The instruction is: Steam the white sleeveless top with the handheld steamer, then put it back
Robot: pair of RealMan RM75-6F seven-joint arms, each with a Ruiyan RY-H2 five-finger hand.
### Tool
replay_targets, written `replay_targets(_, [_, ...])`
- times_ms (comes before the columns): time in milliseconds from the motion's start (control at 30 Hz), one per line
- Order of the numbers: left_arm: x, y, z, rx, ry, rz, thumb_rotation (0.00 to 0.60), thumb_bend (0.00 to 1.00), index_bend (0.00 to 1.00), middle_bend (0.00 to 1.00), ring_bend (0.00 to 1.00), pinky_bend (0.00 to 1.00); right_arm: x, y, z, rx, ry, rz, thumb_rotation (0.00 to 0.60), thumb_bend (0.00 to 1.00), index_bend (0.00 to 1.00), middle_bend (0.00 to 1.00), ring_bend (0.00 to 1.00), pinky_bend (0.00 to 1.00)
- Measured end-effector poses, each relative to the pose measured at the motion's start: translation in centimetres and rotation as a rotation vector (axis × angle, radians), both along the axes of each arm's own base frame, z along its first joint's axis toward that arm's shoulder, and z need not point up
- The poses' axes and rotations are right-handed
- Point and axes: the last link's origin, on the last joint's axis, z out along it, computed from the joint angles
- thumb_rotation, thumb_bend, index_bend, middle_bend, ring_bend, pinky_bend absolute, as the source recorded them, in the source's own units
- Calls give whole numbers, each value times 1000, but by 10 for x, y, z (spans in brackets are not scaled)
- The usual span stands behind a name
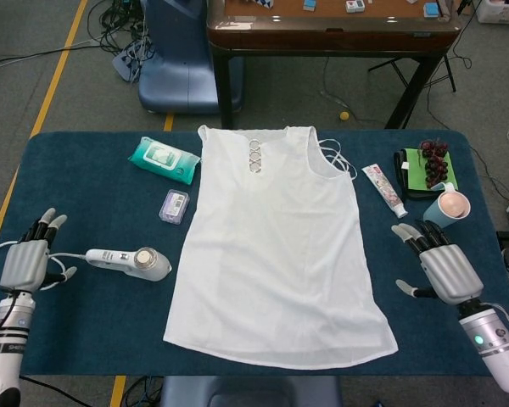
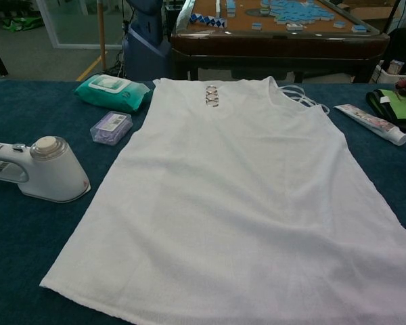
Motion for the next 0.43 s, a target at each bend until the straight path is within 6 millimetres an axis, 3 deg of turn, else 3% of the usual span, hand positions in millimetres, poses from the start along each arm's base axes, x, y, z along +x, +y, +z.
replay_targets(200, [1,-32,13,56,-5,-17,600,131,257,112,121,190,-11,14,2,-48,-23,-31,600,277,39,140,0,15])
replay_targets(433, [3,-72,15,87,-18,-6,600,131,259,132,130,190,-13,32,7,-87,-22,-41,600,277,39,141,0,15])
